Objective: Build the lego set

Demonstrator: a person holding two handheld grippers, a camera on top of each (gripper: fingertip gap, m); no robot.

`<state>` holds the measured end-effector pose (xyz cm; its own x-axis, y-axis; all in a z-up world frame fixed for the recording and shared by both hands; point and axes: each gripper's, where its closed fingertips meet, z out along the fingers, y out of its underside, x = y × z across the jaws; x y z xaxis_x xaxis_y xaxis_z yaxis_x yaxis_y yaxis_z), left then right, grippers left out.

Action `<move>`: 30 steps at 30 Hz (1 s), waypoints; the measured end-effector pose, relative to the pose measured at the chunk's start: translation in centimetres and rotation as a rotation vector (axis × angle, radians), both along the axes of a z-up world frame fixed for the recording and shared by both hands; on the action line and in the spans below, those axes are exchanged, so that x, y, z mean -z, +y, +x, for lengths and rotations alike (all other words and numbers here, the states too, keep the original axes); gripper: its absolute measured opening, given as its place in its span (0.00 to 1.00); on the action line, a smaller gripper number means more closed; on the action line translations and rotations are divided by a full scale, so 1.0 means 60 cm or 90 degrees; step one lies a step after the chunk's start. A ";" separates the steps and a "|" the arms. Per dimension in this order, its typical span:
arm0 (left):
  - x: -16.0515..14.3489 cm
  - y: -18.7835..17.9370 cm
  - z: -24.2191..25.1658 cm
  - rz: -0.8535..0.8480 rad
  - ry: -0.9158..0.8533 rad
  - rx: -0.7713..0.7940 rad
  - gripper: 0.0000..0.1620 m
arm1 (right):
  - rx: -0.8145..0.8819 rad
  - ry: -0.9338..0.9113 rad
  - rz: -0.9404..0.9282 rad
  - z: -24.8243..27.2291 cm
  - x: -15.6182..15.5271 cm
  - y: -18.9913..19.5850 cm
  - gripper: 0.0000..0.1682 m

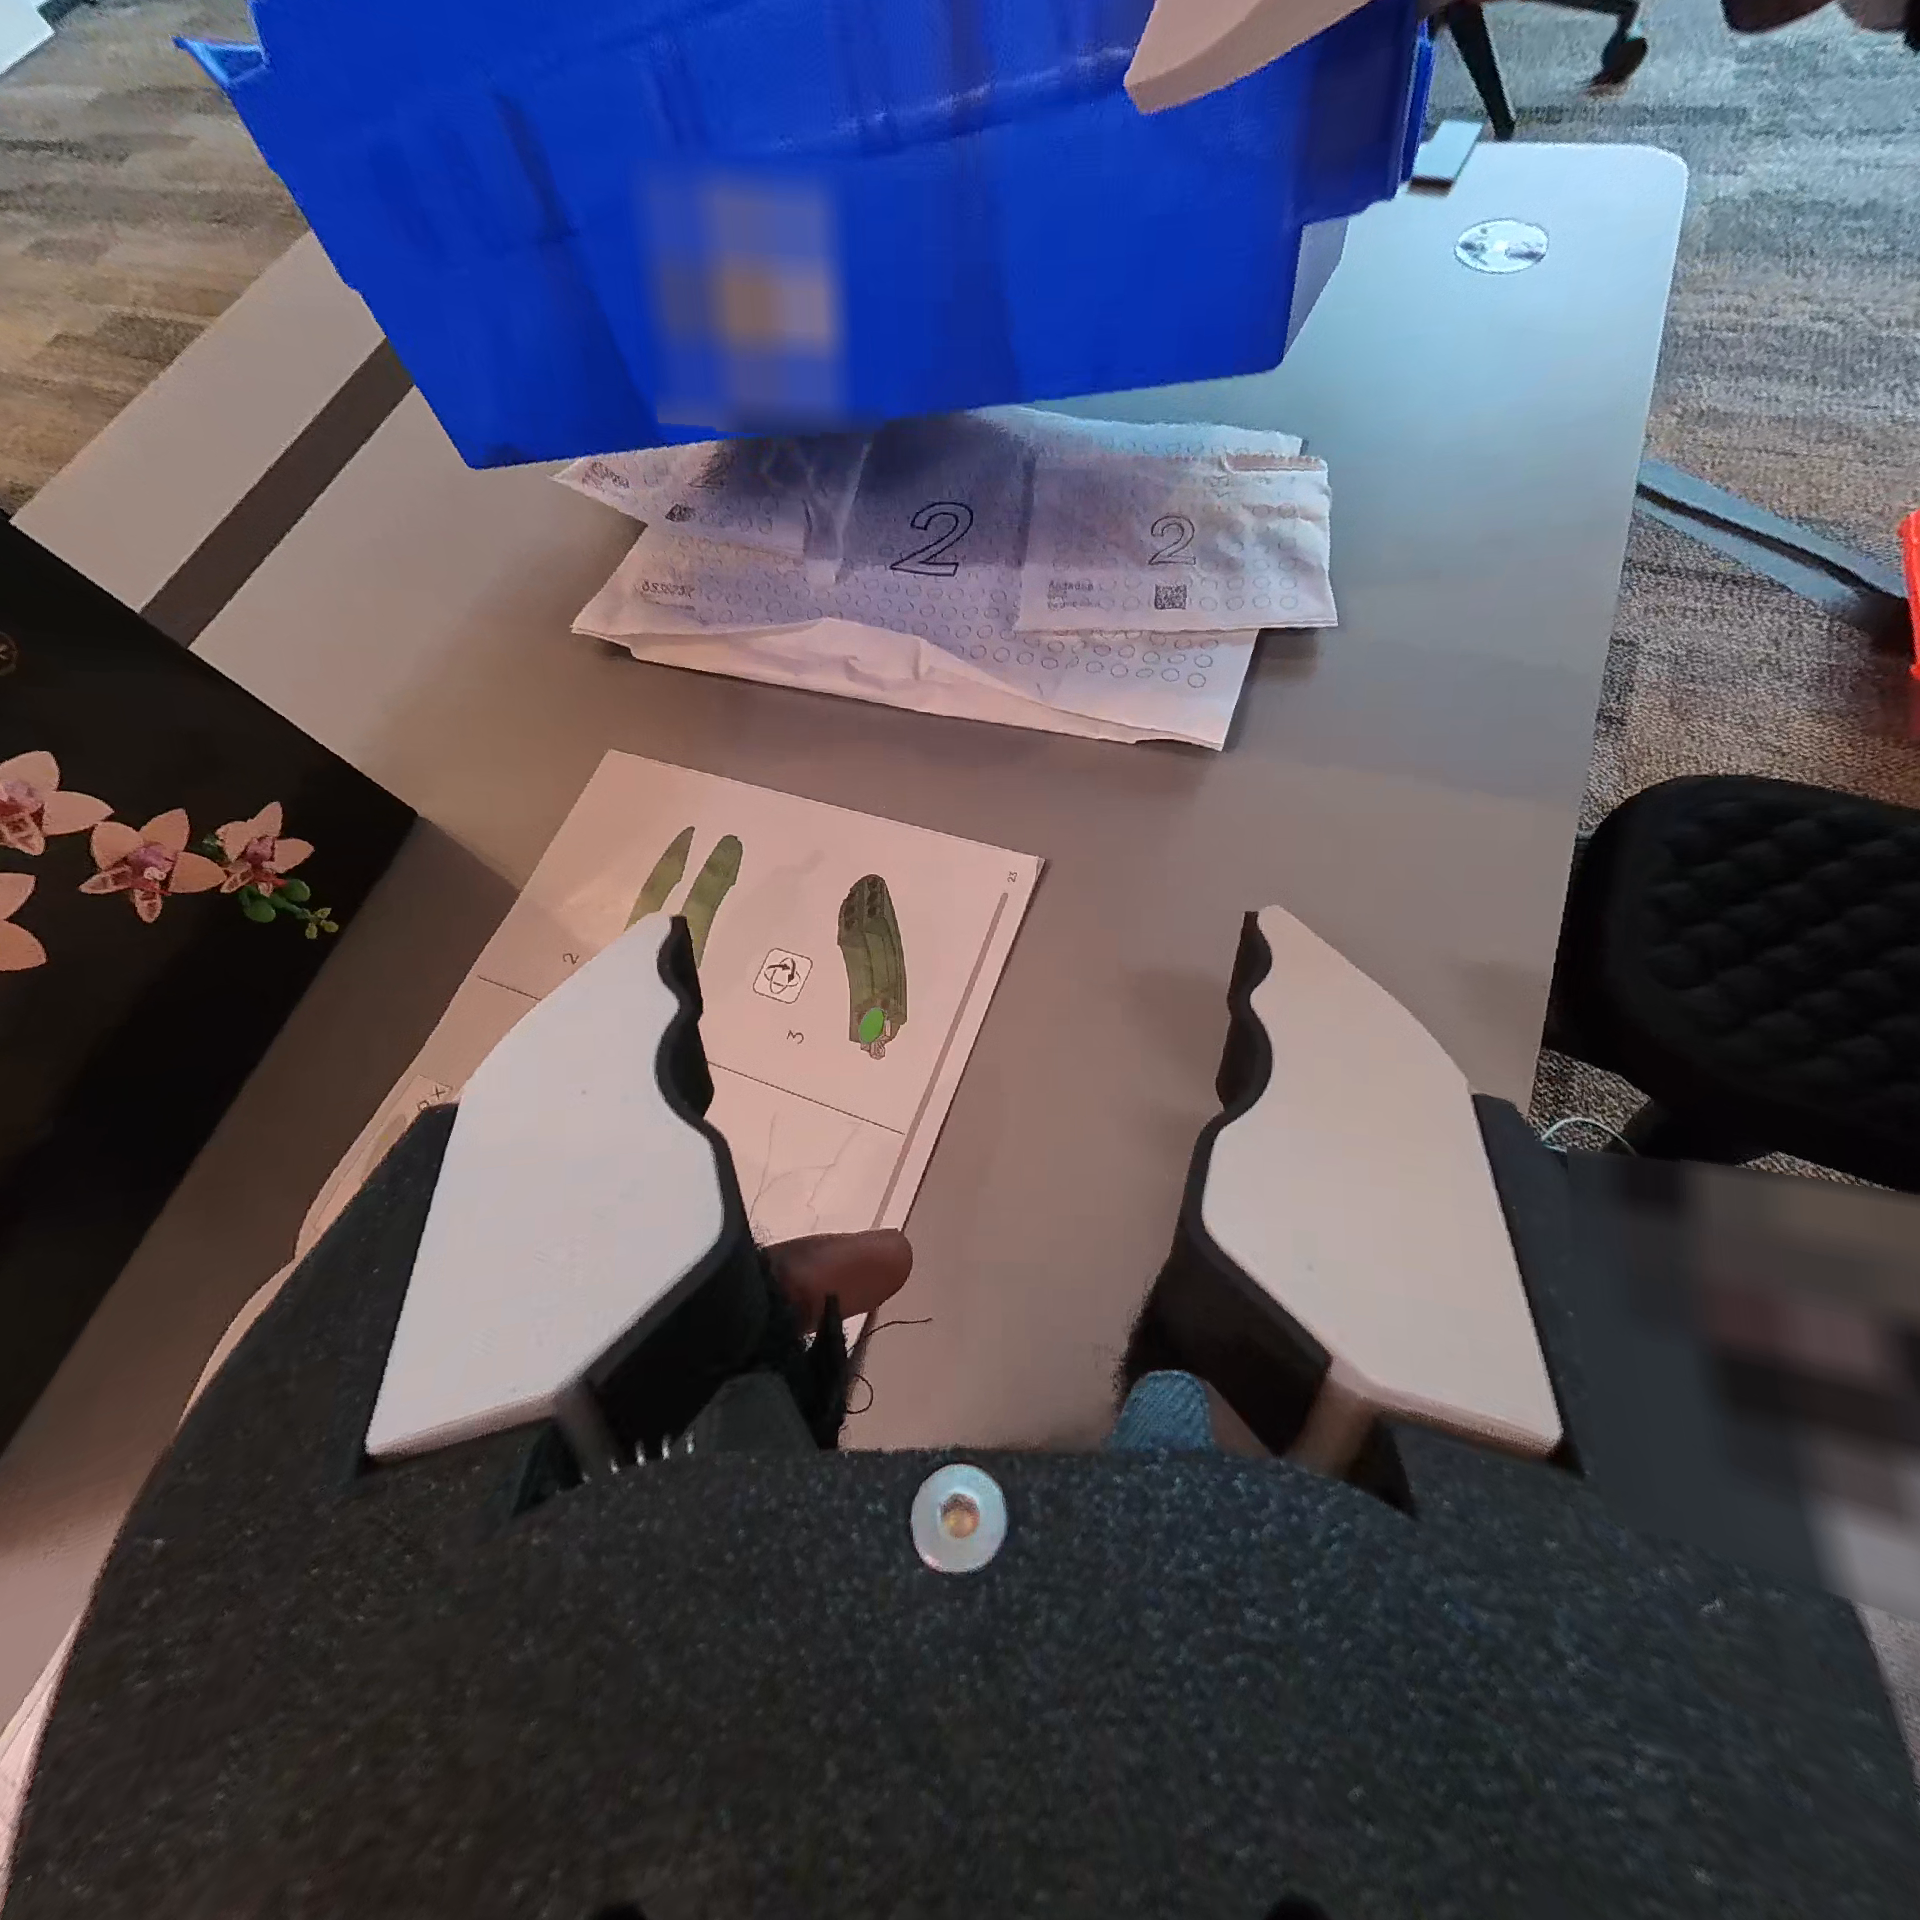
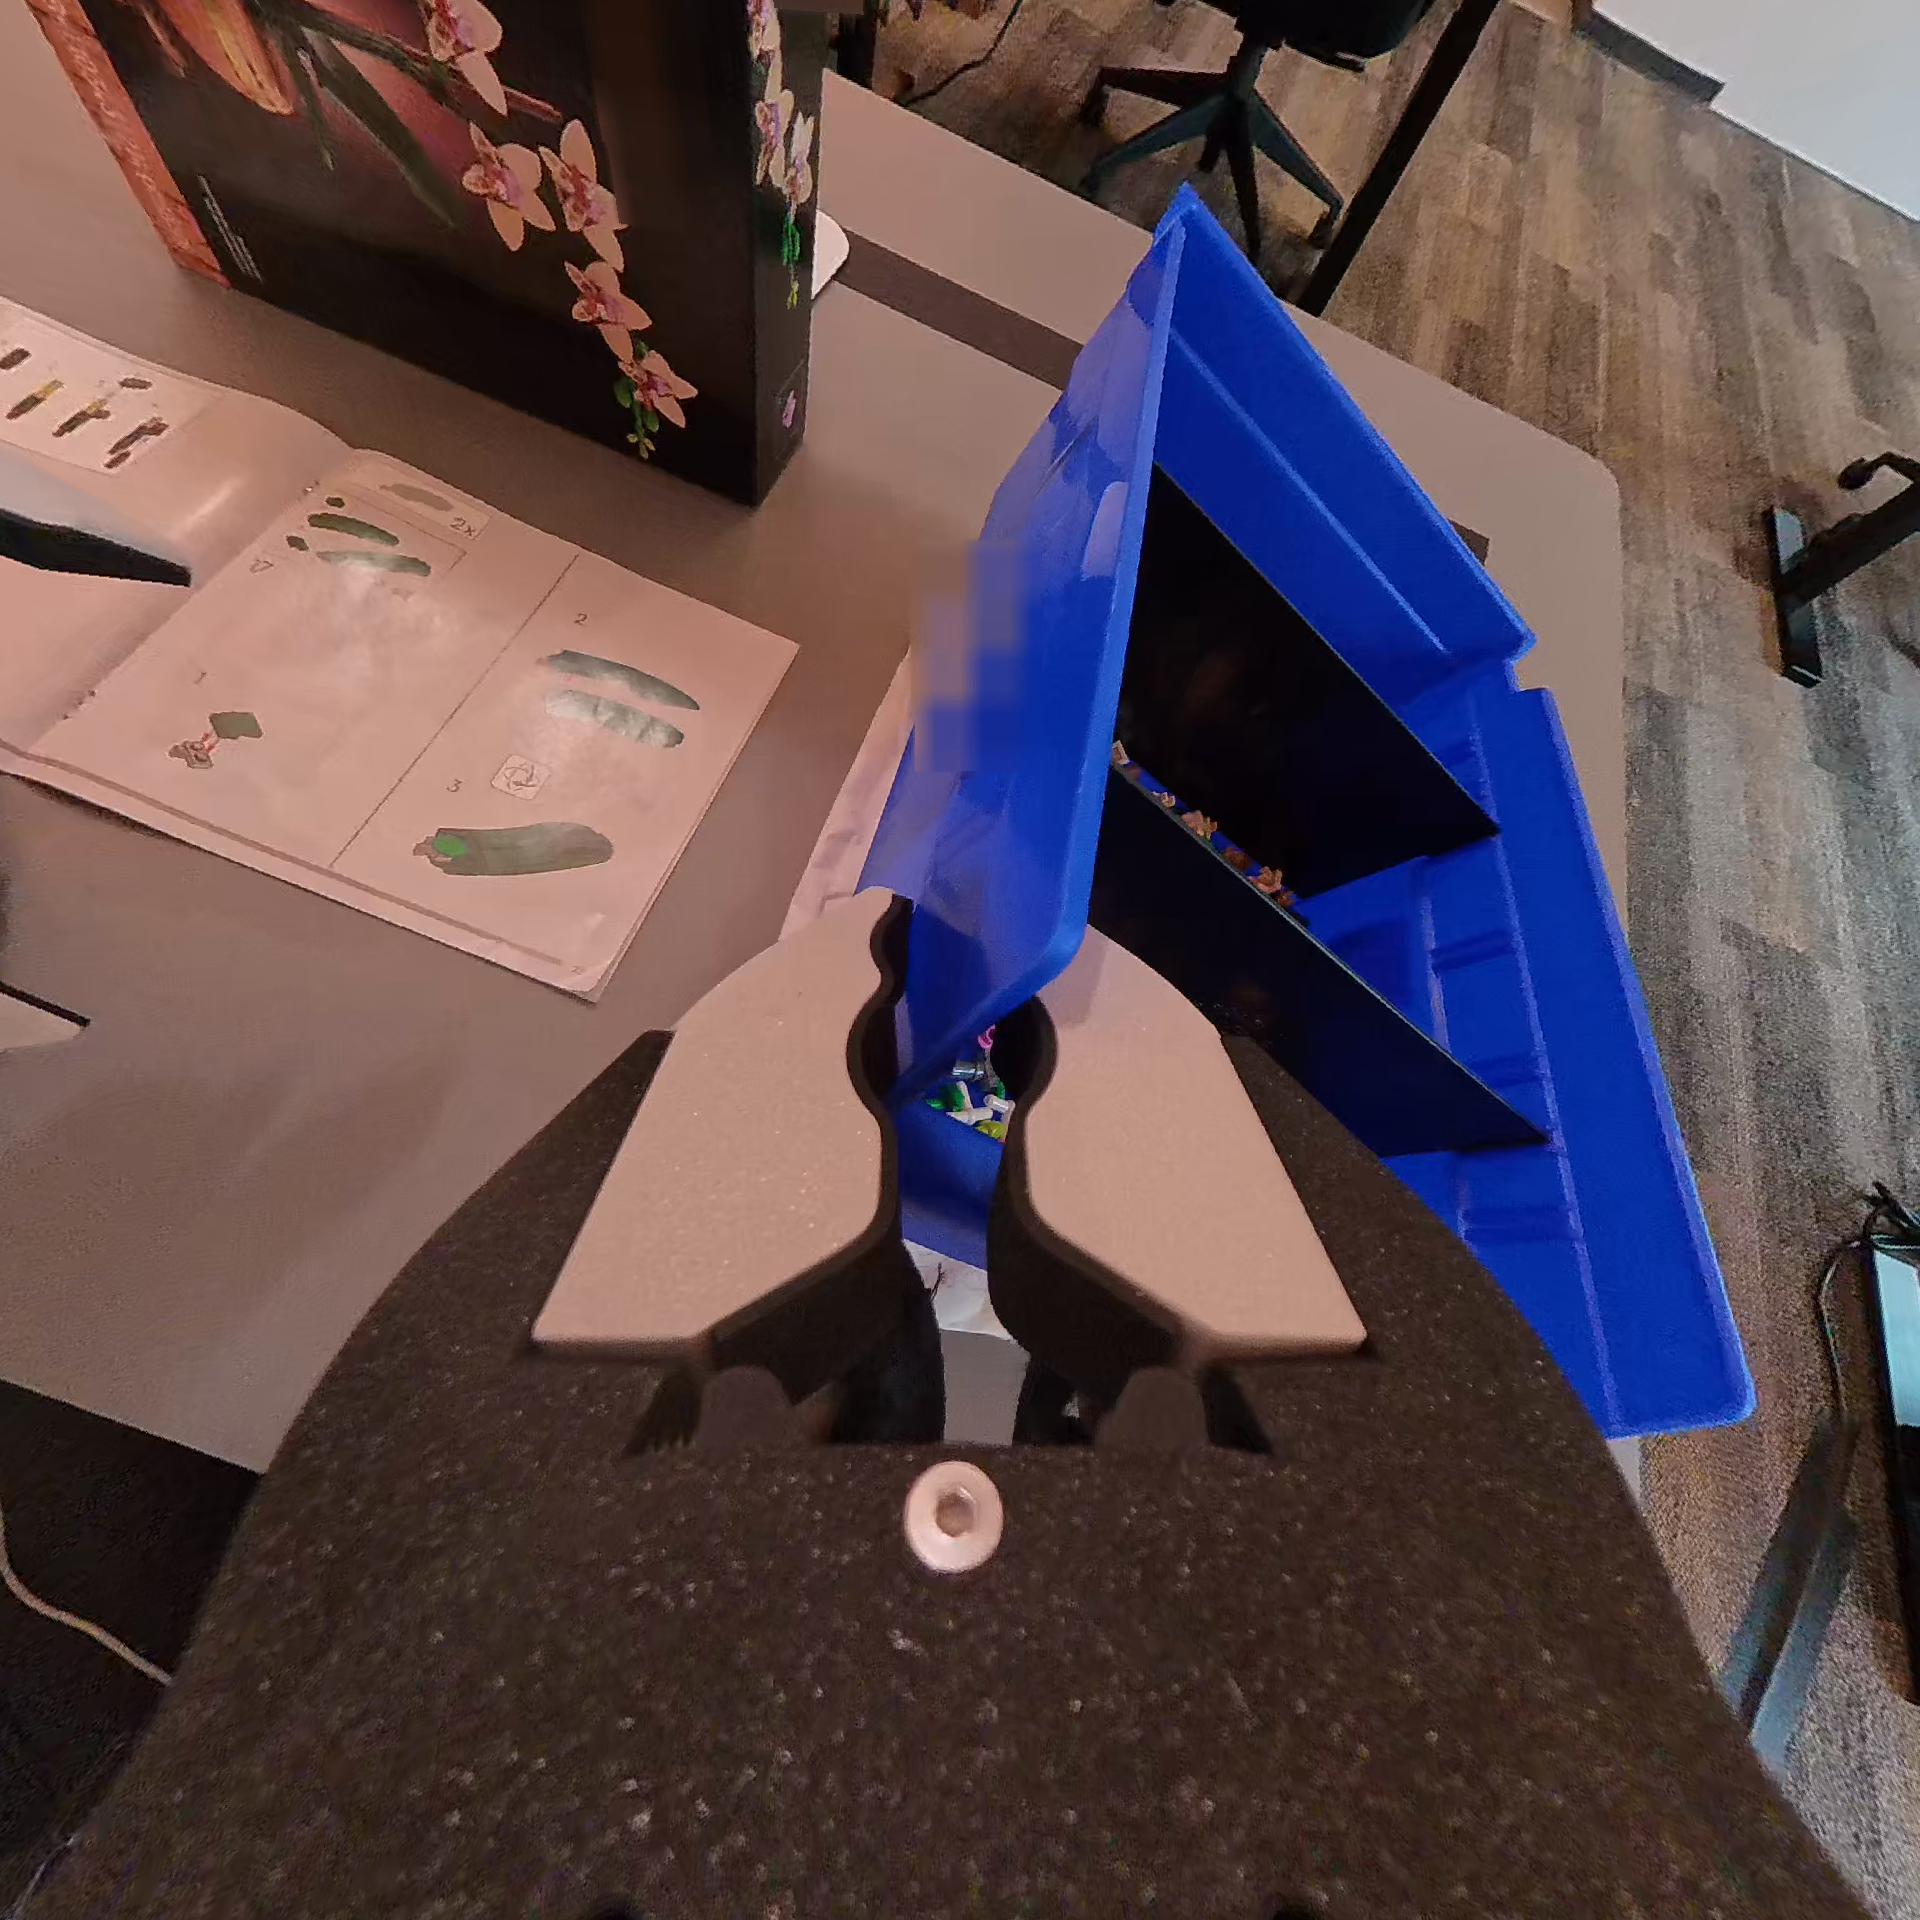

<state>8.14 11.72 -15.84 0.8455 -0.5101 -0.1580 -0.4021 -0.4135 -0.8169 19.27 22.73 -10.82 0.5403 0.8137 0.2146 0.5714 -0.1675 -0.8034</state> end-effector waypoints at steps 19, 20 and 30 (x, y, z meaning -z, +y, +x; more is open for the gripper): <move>0.002 0.010 0.021 0.002 0.005 0.021 0.60 | 0.043 0.023 -0.005 0.033 0.008 0.060 0.08; 0.002 0.011 0.022 0.003 0.005 0.022 0.60 | 0.042 0.024 -0.006 0.034 0.009 0.061 0.08; 0.003 0.014 0.026 -0.001 0.017 0.031 0.60 | 0.018 0.011 0.018 0.035 0.012 0.059 0.08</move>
<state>9.70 12.56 -16.05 0.8148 -0.5513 -0.1792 -0.4436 -0.3941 -0.8049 21.36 26.28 -11.56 0.5674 0.7915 0.2270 0.5523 -0.1615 -0.8178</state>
